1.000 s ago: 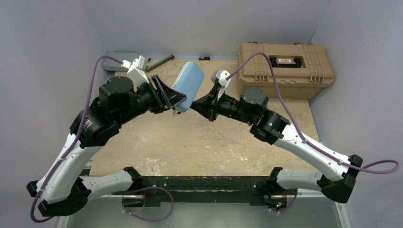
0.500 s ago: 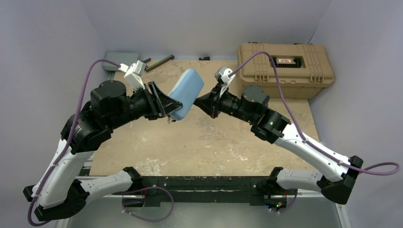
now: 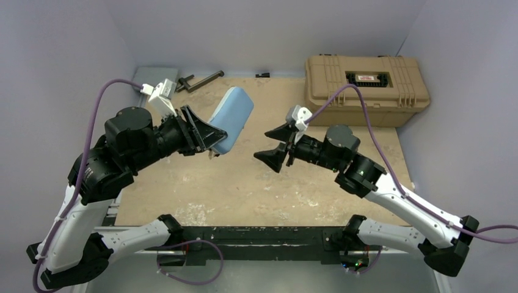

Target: Open the umbrella

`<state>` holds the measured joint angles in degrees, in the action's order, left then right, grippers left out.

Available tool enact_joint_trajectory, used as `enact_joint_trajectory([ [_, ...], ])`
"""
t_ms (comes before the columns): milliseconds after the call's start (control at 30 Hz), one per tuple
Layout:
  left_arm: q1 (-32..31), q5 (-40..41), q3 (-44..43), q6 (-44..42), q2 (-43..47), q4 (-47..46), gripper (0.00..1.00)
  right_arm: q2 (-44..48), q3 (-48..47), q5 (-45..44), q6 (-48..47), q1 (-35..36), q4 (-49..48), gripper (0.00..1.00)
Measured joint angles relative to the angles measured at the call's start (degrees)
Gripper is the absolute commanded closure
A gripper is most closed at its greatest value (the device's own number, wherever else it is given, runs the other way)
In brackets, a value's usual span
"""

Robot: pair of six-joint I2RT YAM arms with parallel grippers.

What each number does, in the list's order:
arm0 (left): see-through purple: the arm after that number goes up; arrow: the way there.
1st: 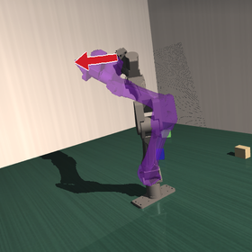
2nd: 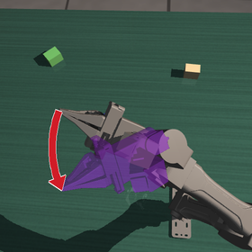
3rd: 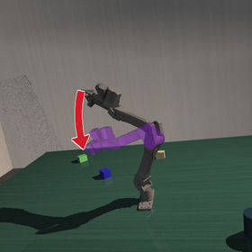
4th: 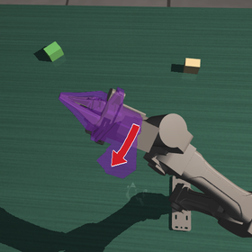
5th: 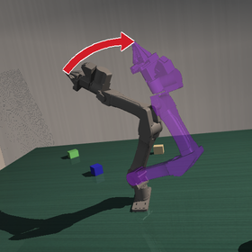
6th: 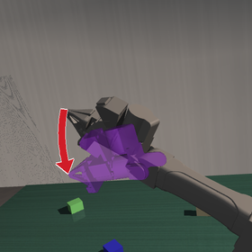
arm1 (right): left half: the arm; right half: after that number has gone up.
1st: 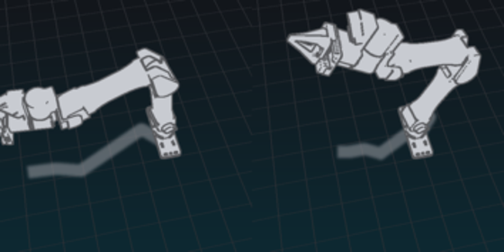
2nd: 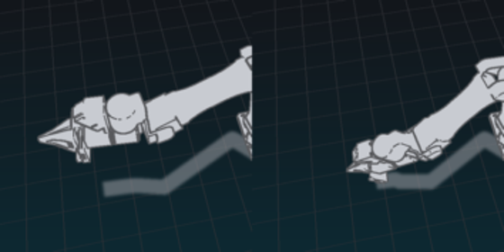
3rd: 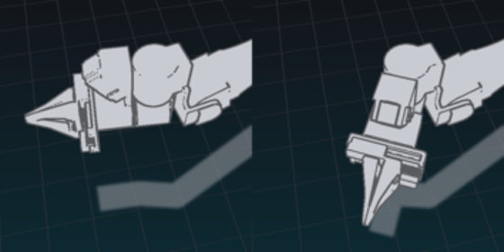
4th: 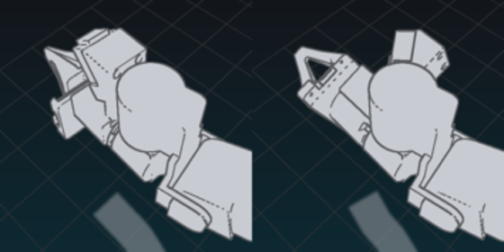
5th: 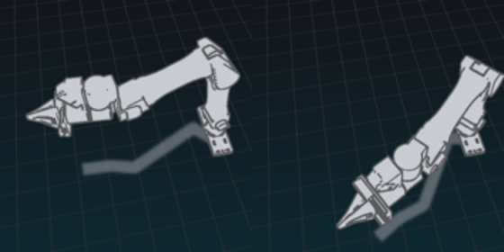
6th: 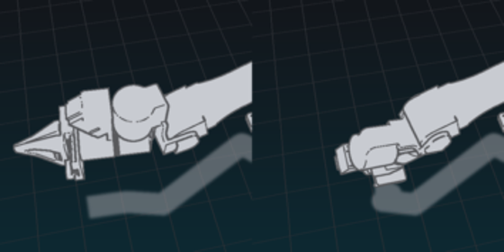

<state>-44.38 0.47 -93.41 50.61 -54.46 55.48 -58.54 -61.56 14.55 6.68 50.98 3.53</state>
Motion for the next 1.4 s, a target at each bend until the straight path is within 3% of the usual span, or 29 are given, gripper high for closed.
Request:
enact_joint_trajectory([
  [200,0.00,0.22,-1.64,0.52,-1.40,-0.04,1.00,6.14,6.05,0.09,-6.25,0.00,-3.04,0.33],
  [800,0.00,-2.34,-1.60,1.29,-2.54,-0.13,1.00,-4.90,3.43,-1.64,-7.72,0.00,-16.48,0.50],
  [967,0.00,-2.60,-0.61,1.29,-2.32,-1.31,1.00,-5.51,1.75,-1.77,-7.45,0.00,-18.10,0.65],
  [1100,0.00,-2.58,-0.33,1.29,-2.21,-1.95,1.00,-6.27,1.27,-1.53,-7.45,-0.11,-18.16,0.88],
  [1200,0.00,-2.62,0.22,1.29,-2.16,-2.47,1.00,-6.78,1.25,-1.33,-7.13,-0.11,-18.14,0.99],
  [1400,0.00,-2.62,0.44,1.27,-2.21,-2.73,1.00,-6.82,1.25,-1.40,-7.13,-0.11,-17.97,1.00],
])
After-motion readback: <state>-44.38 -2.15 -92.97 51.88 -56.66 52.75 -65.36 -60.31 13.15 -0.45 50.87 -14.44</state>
